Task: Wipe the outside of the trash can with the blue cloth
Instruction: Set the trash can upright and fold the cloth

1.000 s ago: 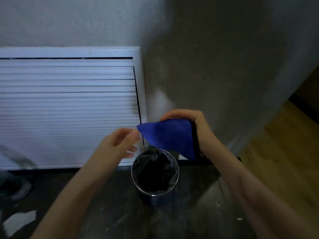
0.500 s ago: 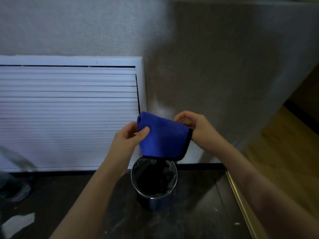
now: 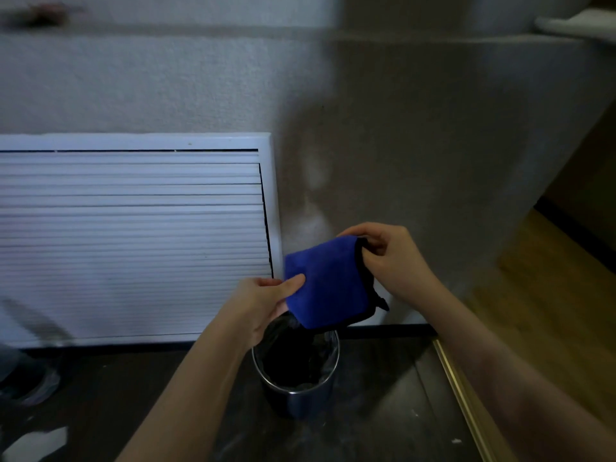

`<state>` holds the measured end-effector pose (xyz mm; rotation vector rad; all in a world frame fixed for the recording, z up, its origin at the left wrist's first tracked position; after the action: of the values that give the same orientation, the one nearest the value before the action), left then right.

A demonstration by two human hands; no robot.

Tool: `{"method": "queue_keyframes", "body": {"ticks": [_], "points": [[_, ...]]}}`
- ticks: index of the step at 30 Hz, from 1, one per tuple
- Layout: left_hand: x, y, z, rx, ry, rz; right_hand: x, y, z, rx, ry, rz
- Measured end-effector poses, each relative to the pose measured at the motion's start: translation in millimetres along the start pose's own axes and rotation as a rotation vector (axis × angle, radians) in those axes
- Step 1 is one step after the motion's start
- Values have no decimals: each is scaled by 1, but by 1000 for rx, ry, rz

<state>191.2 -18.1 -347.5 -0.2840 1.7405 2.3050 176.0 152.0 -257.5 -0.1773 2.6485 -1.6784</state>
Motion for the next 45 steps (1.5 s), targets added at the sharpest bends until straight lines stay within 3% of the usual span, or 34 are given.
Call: {"method": "queue_keyframes", "body": {"ticks": [3,6,17,25,28,32,38,42,45], "points": [[-1,4,5,-9,-52,-22,-2,3,-3,-35,17,15],[1,20,12,-84,-137,92,-4,4,-7,3,-3,43],[-12,70,16,-37,-164,557,-7,14,0,661,-273,334],[-19,81,23,24,-112,507,-15,15,16,1071,-391,527],[-23,86,24,76,-113,502,-14,8,14,922,-350,477],[-26,101,24,71,-50,538,-4,-9,-13,775,-38,262],[-24,123,32,-25,-103,486,3,-44,-21,708,-74,167],[-12,139,34,6,-164,458,17,-55,-22,647,-156,171],[4,160,37,58,-174,485,36,-65,-31,520,-121,166]]}}
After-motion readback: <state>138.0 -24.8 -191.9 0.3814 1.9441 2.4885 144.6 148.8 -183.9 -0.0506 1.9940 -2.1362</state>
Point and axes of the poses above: each hand's wrist, its own x-axis towards the middle knuckle, its own z-axis out of the palm, y = z × x, the point moved 7 cm from there along x, towards the middle knuckle, and after that the axes turned 13 degrees about z, right-handed, at the moved point
